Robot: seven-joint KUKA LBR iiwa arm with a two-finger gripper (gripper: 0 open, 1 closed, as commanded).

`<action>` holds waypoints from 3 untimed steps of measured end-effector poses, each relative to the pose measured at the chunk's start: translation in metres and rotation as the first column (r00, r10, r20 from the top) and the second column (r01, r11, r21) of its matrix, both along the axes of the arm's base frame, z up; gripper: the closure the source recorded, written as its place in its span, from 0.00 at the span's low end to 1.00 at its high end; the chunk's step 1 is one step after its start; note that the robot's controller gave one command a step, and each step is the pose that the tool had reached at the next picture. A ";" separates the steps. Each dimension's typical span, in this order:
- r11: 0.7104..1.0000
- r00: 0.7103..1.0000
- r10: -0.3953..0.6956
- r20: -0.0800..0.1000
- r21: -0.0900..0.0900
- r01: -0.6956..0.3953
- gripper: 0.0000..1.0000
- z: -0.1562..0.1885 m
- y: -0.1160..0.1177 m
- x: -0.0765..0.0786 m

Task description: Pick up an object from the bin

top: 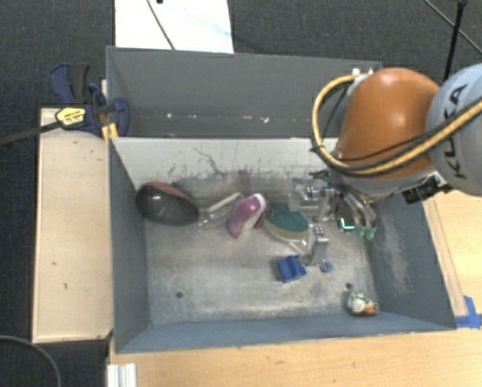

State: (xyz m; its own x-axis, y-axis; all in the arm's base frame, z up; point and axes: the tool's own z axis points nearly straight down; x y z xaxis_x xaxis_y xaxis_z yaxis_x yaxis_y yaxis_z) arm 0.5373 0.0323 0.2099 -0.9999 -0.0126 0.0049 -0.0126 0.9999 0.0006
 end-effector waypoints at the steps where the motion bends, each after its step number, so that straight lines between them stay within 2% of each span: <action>1: 0.927 0.927 0.376 0.000 0.003 -0.376 0.00 -0.138 -0.022 0.022; 2: 0.929 0.929 0.371 0.014 -0.003 -0.371 1.00 -0.136 -0.023 0.025; 3: 0.929 0.929 0.370 0.010 -0.003 -0.370 0.00 -0.137 -0.024 0.024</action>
Offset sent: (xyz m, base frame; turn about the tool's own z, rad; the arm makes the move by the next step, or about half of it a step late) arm 0.0214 -0.0235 -0.1399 -0.3842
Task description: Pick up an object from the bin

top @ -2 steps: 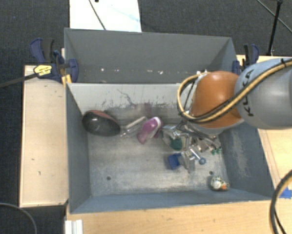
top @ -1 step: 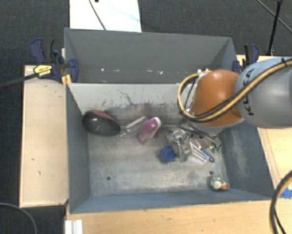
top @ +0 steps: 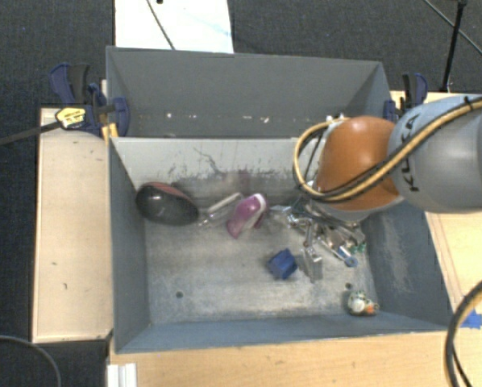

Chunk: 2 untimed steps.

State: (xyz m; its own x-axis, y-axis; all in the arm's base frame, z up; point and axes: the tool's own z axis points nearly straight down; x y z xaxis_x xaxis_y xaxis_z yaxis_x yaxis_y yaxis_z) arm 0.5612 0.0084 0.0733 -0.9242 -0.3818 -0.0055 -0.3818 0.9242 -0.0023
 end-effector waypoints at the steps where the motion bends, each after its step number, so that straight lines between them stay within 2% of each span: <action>1: 0.993 0.993 0.118 -0.007 0.002 -0.118 0.00 -0.003 0.029 -0.044; 2: 0.994 0.994 0.108 -0.008 -0.001 -0.108 0.00 -0.003 -0.029 -0.059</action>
Offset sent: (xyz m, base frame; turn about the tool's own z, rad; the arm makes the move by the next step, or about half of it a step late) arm -0.0428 0.0275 -0.0033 -0.1203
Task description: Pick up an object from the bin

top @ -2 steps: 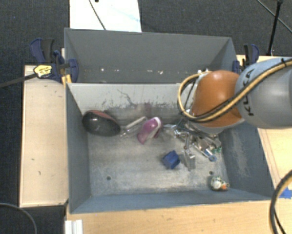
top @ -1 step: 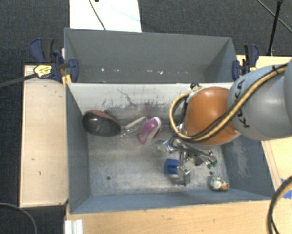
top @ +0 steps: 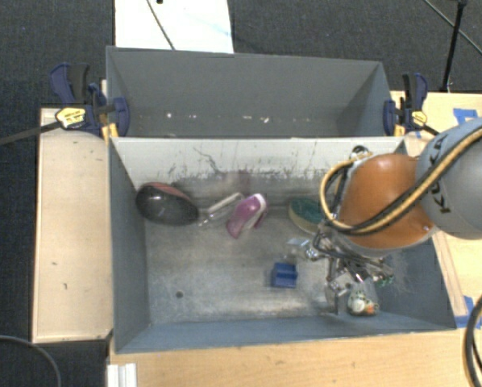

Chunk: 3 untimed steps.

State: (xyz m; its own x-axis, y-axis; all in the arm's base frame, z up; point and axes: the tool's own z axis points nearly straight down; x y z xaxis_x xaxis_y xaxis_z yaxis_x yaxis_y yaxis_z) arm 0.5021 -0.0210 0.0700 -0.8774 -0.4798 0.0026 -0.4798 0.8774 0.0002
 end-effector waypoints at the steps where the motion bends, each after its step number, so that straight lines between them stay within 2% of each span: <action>1: 1.000 1.000 -0.017 0.008 0.006 0.016 0.00 0.005 0.061 0.013; 2: 1.000 1.000 -0.021 0.007 0.004 0.021 1.00 0.006 0.059 0.012; 3: 0.986 0.986 0.168 0.011 0.000 -0.168 1.00 0.002 -0.035 0.038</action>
Offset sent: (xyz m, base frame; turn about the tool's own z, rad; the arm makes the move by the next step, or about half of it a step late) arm 0.0115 0.0574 0.0048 0.0204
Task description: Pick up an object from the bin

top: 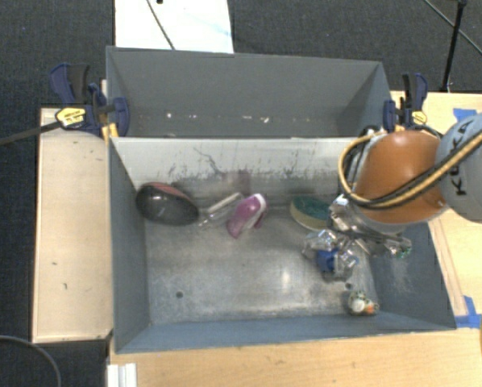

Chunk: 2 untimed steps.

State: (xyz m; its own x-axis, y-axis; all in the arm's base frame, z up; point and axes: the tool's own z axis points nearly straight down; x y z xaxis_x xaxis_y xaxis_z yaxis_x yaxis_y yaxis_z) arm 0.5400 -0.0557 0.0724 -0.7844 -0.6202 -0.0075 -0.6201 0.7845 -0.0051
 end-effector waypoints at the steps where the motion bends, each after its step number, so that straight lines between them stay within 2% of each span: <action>1: 0.925 0.925 0.379 -0.007 -0.002 -0.379 1.00 0.025 -0.076 0.033; 2: 0.997 0.997 0.071 -0.001 -0.002 -0.071 1.00 0.098 -0.095 0.019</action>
Offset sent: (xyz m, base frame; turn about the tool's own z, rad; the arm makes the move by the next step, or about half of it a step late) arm 0.0325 -0.0735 0.0237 -0.3944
